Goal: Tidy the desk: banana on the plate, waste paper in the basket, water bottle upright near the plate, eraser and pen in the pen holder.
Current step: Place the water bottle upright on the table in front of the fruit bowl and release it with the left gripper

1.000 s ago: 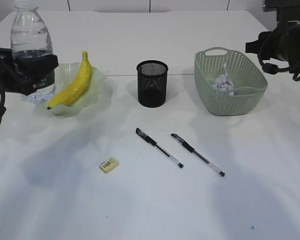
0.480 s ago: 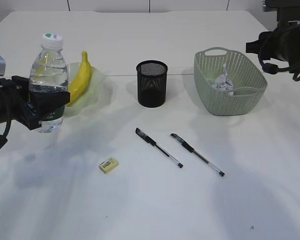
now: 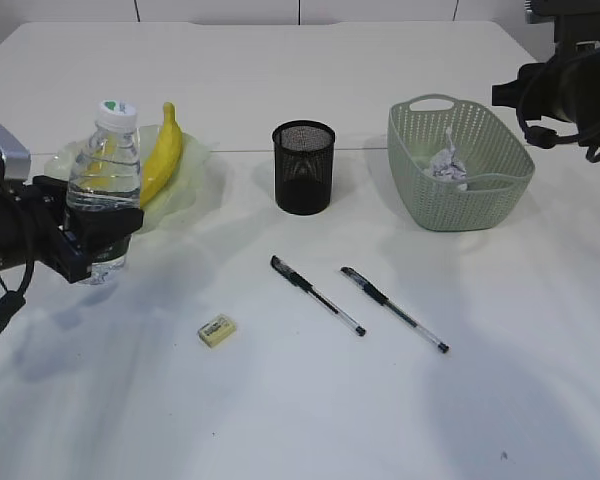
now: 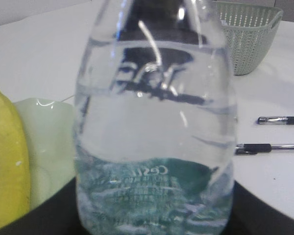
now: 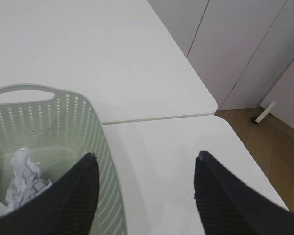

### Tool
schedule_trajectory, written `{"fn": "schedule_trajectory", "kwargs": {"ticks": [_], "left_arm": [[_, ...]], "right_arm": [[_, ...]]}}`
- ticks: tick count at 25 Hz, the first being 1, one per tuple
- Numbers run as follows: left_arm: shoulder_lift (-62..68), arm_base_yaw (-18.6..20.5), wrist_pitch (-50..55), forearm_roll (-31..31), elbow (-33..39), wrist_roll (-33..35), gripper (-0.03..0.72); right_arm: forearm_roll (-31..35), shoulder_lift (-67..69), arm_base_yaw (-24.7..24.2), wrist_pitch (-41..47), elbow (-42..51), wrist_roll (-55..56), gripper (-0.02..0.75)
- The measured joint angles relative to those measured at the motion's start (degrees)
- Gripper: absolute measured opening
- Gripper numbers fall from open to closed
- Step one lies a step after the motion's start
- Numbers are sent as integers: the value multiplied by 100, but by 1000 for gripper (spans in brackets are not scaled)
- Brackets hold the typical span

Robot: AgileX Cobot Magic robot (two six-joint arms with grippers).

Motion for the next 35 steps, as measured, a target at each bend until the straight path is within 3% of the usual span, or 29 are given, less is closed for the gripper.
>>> {"fn": "schedule_trajectory", "kwargs": {"ticks": [35], "left_arm": [[1030, 0, -72, -228, -249, 498, 379]], "right_arm": [[-10, 0, 0, -10, 0, -47, 461]]}}
